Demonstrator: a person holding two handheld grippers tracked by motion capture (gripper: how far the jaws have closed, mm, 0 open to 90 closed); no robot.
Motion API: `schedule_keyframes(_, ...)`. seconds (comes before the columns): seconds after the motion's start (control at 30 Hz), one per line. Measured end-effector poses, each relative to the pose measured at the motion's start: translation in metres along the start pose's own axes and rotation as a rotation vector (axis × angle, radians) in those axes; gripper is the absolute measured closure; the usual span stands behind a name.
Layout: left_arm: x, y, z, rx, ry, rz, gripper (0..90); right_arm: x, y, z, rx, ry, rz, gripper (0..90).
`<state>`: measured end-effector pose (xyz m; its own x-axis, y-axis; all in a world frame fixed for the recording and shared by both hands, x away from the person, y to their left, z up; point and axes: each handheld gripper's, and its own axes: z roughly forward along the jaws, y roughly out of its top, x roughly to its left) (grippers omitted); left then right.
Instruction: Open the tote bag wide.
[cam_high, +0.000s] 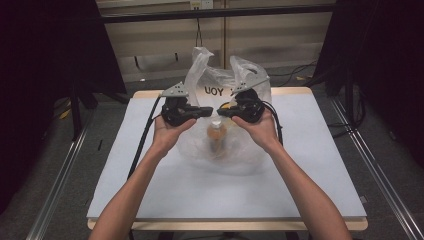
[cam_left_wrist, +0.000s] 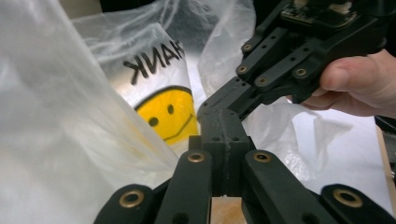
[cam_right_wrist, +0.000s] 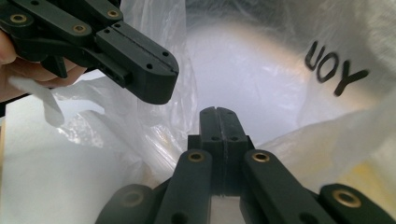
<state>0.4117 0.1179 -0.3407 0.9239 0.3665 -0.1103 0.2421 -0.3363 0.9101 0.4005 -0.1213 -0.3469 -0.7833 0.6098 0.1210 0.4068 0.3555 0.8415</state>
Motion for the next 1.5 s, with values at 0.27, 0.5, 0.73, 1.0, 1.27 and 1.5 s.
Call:
schedule_keyframes(0.27,-0.01,-0.011,0.004,-0.008,-0.026,-0.005,90.0,0.002,-0.013,-0.006,-0.001,0.008,0.01,90.0)
schedule_keyframes(0.5,-0.015,-0.016,0.004,-0.01,-0.033,-0.004,90.0,0.01,-0.021,-0.013,-0.001,0.021,-0.002,90.0)
schedule_keyframes(0.73,-0.015,-0.016,-0.003,-0.024,-0.021,0.001,90.0,0.024,-0.027,-0.012,0.007,0.05,-0.026,90.0)
schedule_keyframes(1.0,-0.002,-0.025,-0.001,-0.036,0.014,-0.041,90.0,0.036,-0.033,0.0,0.015,0.079,-0.05,90.0)
schedule_keyframes(1.27,0.013,-0.043,0.002,0.003,0.046,-0.082,90.0,0.031,-0.039,-0.009,-0.073,0.067,-0.027,90.0)
schedule_keyframes(1.5,0.006,-0.048,0.003,0.027,0.04,-0.046,90.0,0.015,-0.04,-0.017,-0.122,0.043,0.042,90.0)
